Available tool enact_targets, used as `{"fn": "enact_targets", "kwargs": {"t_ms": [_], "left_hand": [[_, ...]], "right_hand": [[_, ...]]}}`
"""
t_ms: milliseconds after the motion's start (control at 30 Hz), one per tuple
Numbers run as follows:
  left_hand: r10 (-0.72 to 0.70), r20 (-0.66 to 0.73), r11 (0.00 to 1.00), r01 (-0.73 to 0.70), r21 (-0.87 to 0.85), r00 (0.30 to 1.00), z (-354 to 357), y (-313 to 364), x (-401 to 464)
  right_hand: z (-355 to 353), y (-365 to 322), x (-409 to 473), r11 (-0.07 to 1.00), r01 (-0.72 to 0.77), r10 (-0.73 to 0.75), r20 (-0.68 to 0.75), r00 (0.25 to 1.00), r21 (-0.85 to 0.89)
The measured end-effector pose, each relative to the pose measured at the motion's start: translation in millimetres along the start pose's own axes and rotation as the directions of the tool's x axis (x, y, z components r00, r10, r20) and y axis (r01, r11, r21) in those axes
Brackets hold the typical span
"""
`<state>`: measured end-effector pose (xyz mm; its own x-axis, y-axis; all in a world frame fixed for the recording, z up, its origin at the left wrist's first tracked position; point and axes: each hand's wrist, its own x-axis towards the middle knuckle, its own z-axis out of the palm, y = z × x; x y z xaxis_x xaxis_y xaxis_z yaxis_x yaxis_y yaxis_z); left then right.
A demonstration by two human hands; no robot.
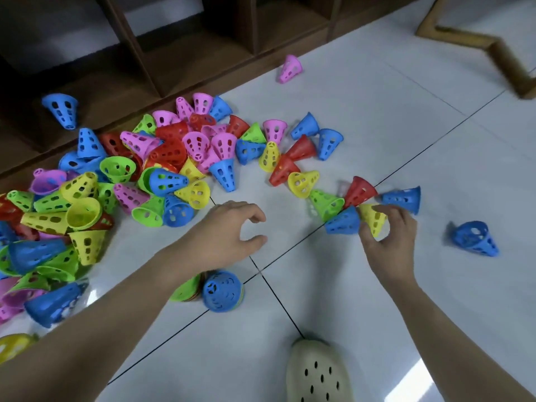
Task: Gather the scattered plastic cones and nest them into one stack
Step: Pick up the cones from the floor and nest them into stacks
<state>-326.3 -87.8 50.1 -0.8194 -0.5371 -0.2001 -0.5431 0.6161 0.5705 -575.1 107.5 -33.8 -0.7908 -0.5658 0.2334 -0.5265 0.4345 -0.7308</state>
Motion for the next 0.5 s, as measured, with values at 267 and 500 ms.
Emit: {"fn": "enact_targets", "kwargs": {"t_ms": [267, 500], "left_hand": [[0.192, 0.241, 0.977, -0.207, 0.041, 0.952, 74.0, 58.4, 82.5], [0.274, 0.137, 0.960, -0.280, 0.023, 0.952, 142.3, 84.8, 122.6]], "right_hand": [[-12.9, 51.7, 24.0, 0.978, -0.188, 0.205, 0.240, 0.949, -0.091], [-11.2, 58.3, 43.0, 0.978, -0.191, 0.208, 0.356, 0.911, -0.082]]}}
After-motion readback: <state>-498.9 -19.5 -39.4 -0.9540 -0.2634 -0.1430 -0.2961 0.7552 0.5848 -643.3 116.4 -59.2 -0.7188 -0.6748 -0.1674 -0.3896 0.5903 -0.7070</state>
